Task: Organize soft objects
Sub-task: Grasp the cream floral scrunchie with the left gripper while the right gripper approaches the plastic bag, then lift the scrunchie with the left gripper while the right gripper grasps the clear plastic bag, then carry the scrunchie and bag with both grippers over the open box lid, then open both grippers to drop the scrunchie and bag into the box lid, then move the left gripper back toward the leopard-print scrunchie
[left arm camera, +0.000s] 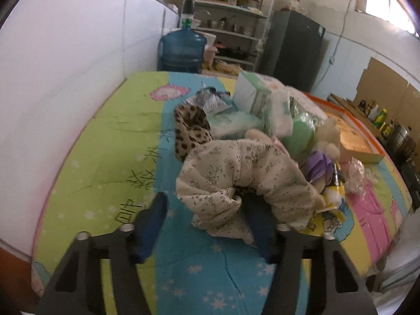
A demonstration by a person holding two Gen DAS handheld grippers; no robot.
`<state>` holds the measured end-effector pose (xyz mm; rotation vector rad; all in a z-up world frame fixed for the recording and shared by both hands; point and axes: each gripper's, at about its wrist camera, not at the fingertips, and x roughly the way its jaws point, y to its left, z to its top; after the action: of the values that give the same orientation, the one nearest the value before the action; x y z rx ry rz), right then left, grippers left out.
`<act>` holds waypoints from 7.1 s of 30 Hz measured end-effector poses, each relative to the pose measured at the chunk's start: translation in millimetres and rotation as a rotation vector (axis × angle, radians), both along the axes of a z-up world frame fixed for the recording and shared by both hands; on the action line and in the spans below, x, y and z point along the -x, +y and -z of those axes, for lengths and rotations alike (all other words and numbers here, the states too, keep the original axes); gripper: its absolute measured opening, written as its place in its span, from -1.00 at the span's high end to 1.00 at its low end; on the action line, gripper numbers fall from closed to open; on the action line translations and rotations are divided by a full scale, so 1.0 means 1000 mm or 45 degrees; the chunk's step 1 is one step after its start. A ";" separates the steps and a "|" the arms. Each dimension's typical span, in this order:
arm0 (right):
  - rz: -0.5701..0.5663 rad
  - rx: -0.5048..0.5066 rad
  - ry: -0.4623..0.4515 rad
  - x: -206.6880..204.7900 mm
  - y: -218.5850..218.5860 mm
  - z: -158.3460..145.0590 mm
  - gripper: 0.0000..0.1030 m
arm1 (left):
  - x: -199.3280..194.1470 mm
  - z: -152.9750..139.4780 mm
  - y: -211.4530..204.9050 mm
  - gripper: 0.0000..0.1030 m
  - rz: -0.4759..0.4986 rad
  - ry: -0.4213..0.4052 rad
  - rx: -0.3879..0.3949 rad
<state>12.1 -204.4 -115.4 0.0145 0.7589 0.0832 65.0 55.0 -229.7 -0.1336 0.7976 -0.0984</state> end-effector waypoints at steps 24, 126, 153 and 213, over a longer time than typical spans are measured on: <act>0.121 0.024 0.127 -0.089 -0.027 0.081 -0.38 | 0.041 -0.074 0.005 0.72 0.112 -0.246 0.112; -0.150 -0.130 0.138 -0.247 -0.261 0.071 -0.09 | -0.210 -0.016 -0.298 0.47 0.081 0.215 0.124; -0.088 -0.133 0.021 -0.223 -0.267 0.043 -0.35 | -0.180 -0.048 -0.296 -0.44 0.127 0.054 0.128; -0.080 -0.028 -0.128 -0.075 -0.046 -0.039 -0.35 | -0.020 -0.143 -0.044 -0.42 0.022 -0.233 0.035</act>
<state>86.7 -250.7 -76.3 0.0073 0.6578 0.1509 84.6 11.0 -86.2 -0.1414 0.6148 -0.1359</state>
